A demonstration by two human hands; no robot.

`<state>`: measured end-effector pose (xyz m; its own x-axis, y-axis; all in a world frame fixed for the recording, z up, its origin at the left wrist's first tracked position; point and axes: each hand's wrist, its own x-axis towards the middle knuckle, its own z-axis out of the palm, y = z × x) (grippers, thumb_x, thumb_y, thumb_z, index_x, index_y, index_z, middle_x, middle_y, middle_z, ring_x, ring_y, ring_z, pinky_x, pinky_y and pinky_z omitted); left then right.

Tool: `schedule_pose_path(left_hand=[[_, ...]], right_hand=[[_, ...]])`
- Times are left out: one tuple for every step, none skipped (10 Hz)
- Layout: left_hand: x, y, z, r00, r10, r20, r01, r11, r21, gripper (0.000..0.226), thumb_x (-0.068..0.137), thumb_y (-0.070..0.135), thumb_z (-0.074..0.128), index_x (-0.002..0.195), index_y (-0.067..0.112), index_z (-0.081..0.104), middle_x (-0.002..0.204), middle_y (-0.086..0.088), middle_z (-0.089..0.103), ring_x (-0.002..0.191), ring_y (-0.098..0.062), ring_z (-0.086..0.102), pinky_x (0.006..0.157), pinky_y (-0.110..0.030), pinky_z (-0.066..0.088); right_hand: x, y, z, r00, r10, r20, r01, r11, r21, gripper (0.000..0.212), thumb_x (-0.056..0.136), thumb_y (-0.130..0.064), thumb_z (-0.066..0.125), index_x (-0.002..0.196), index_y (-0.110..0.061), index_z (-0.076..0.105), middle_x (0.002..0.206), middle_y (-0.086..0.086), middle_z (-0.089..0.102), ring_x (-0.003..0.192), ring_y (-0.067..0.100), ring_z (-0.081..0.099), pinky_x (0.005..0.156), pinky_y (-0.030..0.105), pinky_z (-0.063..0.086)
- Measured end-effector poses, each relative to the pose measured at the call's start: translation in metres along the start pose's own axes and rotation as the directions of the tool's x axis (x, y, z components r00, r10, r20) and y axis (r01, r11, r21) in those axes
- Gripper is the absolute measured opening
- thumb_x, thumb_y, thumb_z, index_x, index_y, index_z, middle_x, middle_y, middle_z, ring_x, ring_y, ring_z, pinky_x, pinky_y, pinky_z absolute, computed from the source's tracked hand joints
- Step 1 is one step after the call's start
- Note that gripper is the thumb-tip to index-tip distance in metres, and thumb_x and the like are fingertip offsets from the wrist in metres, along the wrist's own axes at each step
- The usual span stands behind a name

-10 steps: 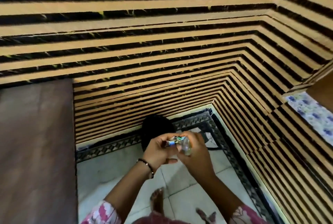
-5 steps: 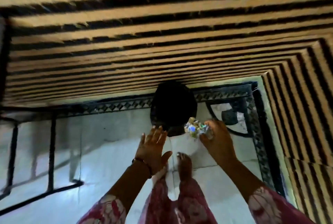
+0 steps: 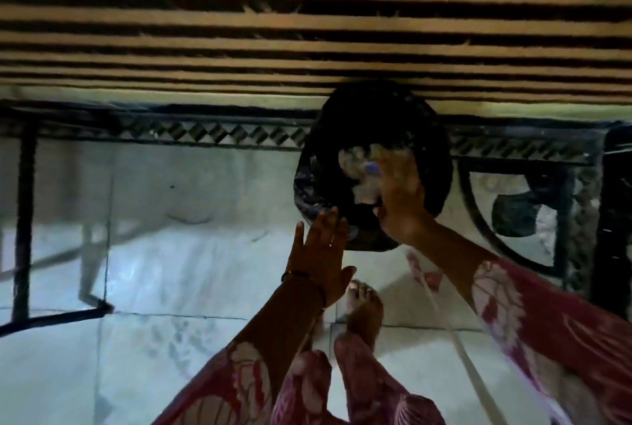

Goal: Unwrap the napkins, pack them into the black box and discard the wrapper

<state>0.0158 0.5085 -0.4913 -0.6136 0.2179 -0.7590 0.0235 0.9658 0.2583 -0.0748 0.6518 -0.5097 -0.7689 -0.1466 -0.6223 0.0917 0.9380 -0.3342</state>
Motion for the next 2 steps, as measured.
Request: schedule_pose_path(left_hand=[[0.005,-0.003,0.004,1.0,0.008,0.009,-0.008,1.0,-0.007,0.078,0.093,0.047,0.036,0.147,0.015,-0.01,0.157,-0.006,-0.018,0.145,-0.024,-0.017,0.115,-0.049,-0.01],[-0.006,0.002,-0.005,1.0,0.022,0.011,-0.021,0.999,-0.038,0.078,0.093,0.045,0.038,0.147,0.014,-0.009,0.157,-0.005,-0.017,0.145,-0.023,-0.017,0.116,-0.048,-0.01]], right_hand=[[0.02,0.003,0.013,0.994,0.028,0.102,-0.032,0.999,0.04,0.078,0.088,-0.001,0.049,0.146,-0.033,0.009,0.156,0.016,-0.011,0.143,0.039,-0.006,0.117,0.052,0.007],[0.014,0.009,0.008,0.993,-0.11,-0.035,0.114,0.976,0.185,0.063,0.085,0.004,0.05,0.139,-0.025,0.037,0.153,0.018,0.021,0.14,0.04,0.021,0.114,0.051,0.023]])
